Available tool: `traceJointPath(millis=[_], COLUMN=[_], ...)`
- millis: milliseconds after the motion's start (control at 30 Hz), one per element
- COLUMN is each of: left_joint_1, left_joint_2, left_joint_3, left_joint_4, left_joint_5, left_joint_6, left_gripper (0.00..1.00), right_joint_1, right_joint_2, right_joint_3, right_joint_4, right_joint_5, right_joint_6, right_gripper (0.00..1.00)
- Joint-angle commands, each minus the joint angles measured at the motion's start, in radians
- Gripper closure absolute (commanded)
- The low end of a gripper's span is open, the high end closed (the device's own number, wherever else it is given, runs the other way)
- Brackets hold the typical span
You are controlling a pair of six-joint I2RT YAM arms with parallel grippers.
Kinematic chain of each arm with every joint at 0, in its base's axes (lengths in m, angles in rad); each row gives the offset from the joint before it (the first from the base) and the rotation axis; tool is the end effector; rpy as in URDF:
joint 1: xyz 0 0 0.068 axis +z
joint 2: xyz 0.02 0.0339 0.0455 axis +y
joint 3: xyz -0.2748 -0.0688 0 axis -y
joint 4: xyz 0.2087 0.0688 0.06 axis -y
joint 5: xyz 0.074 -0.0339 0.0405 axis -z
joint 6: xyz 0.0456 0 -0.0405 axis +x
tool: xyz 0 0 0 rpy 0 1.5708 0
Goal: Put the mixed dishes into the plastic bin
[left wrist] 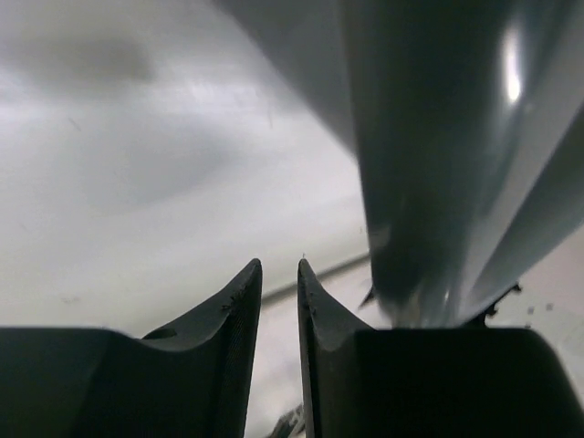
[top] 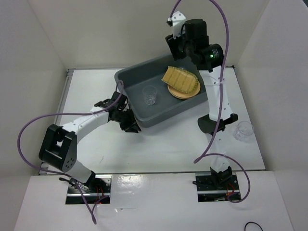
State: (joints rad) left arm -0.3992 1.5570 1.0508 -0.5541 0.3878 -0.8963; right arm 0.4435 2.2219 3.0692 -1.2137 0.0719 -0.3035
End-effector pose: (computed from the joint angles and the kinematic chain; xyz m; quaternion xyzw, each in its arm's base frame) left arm 0.2555 -0.1265 0.2382 -0.1864 0.9323 -0.2982 0.0851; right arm 0.3548 0.1649 0.4854 -0.2815 0.7742 0.0100 0.5668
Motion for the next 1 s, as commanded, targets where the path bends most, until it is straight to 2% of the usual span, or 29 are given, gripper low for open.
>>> traceJointPath(millis=[0,100,200,300,333,367,400,433,467,533,567,667,700,800,967], left_joint_1=[-0.079,-0.105,-0.105,-0.115,-0.115,-0.115,-0.128,-0.142,-0.154,-0.194,-0.211,-0.257,-0.257,-0.283,-0.293], left_joint_2=[-0.073,-0.172,-0.299,-0.496,-0.538,-0.579,-0.651,-0.679,-0.693,-0.666,-0.640,-0.499,-0.426,-0.342,-0.247], left_joint_3=[-0.058,-0.093,-0.104,-0.104,-0.124,-0.150,-0.182,-0.248,-0.270,-0.270,-0.229,-0.140,-0.100,0.007,0.041], left_joint_4=[-0.036,-0.069,-0.130,-0.155,-0.121,-0.013,0.055,0.198,0.244,0.232,0.208,0.082,0.044,-0.020,0.008], left_joint_5=[0.056,0.002,-0.110,-0.236,-0.219,-0.184,-0.143,-0.097,-0.020,0.000,0.000,-0.016,-0.067,-0.180,-0.247], left_joint_6=[-0.099,-0.153,-0.210,-0.231,-0.210,-0.195,-0.179,-0.162,-0.130,-0.067,0.016,0.187,0.219,0.289,0.307], left_gripper=[0.70,0.72,0.72,0.63,0.59,0.50,0.48,0.48,0.48,0.48,0.48,0.43,0.43,0.41,0.34], right_joint_1=[0.035,0.083,0.136,0.191,0.192,0.207,0.207,0.218,0.218,0.218,0.218,0.218,0.218,0.218,0.218], right_joint_2=[0.012,0.025,0.035,0.035,0.035,0.035,0.035,0.035,0.035,0.025,0.010,-0.025,-0.034,-0.079,-0.166], right_joint_3=[0.048,0.063,0.063,0.063,0.063,0.063,0.063,0.063,0.063,0.063,0.063,0.063,0.063,0.063,-0.030], right_joint_4=[-0.092,-0.092,-0.092,-0.092,-0.081,-0.081,-0.081,-0.069,-0.058,-0.044,-0.044,-0.033,-0.024,-0.012,-0.012], right_joint_5=[-0.001,0.066,0.091,0.129,0.141,0.163,0.176,0.196,0.218,0.288,0.308,0.371,0.385,0.437,0.488], right_joint_6=[-0.013,0.000,0.000,0.000,0.000,0.000,0.000,0.000,0.000,0.009,0.009,0.009,0.009,0.009,0.018], right_gripper=[0.55,0.65,0.66,0.66,0.66,0.66,0.66,0.65,0.65,0.65,0.65,0.65,0.65,0.65,0.65])
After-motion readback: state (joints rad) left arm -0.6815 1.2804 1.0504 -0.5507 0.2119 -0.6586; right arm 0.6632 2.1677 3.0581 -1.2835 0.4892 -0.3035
